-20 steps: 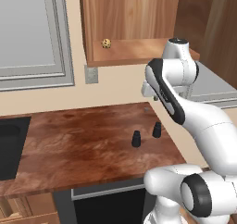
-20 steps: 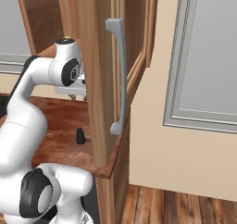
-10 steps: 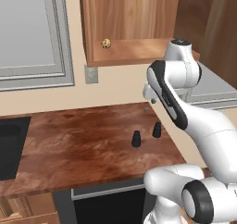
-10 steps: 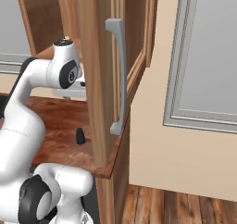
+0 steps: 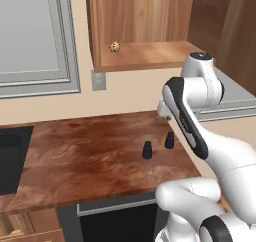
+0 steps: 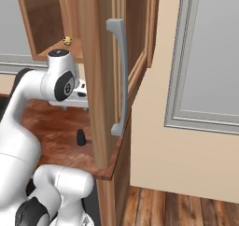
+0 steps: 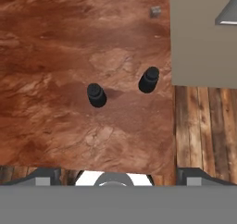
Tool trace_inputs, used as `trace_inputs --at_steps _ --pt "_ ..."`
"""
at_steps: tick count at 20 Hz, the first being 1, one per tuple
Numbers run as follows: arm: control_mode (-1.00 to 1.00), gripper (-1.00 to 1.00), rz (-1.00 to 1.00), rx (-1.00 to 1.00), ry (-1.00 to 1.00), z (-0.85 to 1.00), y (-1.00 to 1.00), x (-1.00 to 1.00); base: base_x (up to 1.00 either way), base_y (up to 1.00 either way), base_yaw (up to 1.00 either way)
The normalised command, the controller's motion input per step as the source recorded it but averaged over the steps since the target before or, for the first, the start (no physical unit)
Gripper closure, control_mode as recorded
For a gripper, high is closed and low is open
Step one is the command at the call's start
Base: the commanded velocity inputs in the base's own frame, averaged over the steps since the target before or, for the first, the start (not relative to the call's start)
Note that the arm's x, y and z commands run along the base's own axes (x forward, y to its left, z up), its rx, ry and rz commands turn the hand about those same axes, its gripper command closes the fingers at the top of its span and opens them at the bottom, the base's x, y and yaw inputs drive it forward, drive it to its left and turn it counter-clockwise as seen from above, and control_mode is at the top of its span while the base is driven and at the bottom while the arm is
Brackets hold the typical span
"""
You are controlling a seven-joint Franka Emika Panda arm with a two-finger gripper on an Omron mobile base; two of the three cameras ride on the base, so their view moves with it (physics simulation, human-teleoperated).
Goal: Pick the shaker and shaker from the counter and place them in the cabinet.
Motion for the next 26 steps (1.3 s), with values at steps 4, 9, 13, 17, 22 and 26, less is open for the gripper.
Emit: trace_inputs --at_steps 4,9,13,17,22,26 --pt "-1.0 -1.0 0.0 0.0 -0.02 -0.2 0.0 -0.27 0.0 0.0 0.0" --pt "-1.0 -1.0 0.0 0.0 -0.01 -0.23 0.0 -0.25 0.0 0.0 0.0" --pt "-1.0 -1.0 0.0 0.0 0.0 -0.25 0.0 -0.22 0.0 0.0 0.0" --pt "-1.0 -1.0 0.0 0.0 0.0 -0.26 0.0 -0.15 0.0 0.0 0.0" --pt "-1.0 -1.0 0.0 0.0 0.0 -0.27 0.02 -0.03 0.0 0.0 0.0" --pt "-1.0 -1.0 0.0 0.0 0.0 -0.27 0.09 0.0 0.0 0.0 0.0"
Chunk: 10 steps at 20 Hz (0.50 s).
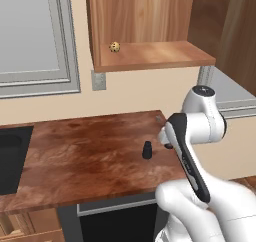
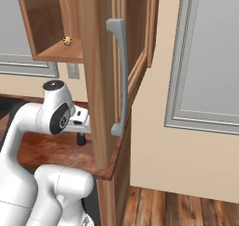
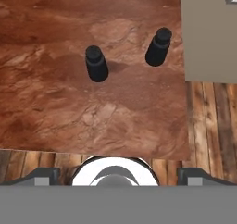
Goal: Pick the shaker and shaker from the counter and place them in the cabinet.
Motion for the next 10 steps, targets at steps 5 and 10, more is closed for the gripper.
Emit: trace_inputs --at_steps 5,10 --pt "-1.0 -1.0 0.0 0.0 -0.02 -0.21 0.17 0.0 0.0 0.0 0.0" --pt "-1.0 -1.0 0.0 0.0 -0.06 -0.21 0.2 0.0 0.0 0.0 0.0"
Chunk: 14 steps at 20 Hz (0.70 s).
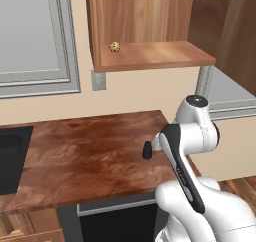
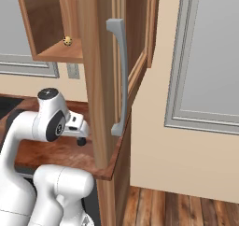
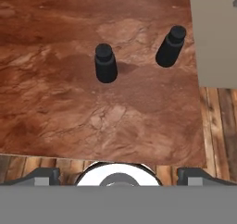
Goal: Pick the shaker and shaker from the counter and place them in the cabinet.
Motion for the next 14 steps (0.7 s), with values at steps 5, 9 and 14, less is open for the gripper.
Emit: trace_inputs --at_steps 5,9,14 --pt "-1.0 -1.0 0.03 0.0 -0.1 -0.17 0.18 0.0 0.0 0.0 0.0" --pt "-1.0 -1.0 0.04 0.0 -0.09 -0.16 0.14 0.0 0.0 0.0 0.0" --pt "-1.0 -1.0 0.05 0.0 -0.07 -0.18 0.1 0.01 0.0 0.0 0.0"
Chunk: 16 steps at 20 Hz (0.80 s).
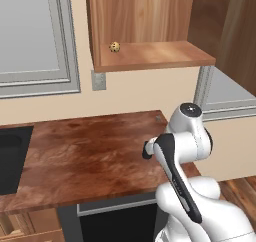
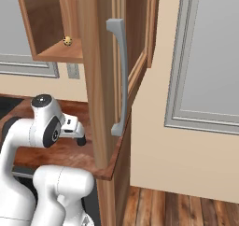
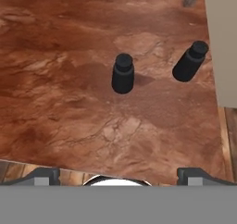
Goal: Pick the shaker and shaker from the counter and place them in the cabinet.
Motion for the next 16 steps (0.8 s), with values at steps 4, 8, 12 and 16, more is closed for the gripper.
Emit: trace_inputs --at_steps 4,8,12,16 --pt "-1.0 -1.0 0.06 -0.01 -0.06 -0.21 0.04 0.09 0.0 0.0 0.0" --pt "-1.0 -1.0 0.05 0.0 -0.05 -0.2 0.0 0.13 0.0 0.0 0.0" --pt "-1.0 -1.0 0.02 0.0 -0.03 -0.2 0.0 0.18 0.0 0.0 0.0" --pt "-1.0 -1.0 0.01 0.0 0.0 -0.2 0.0 0.26 0.0 0.0 0.0"
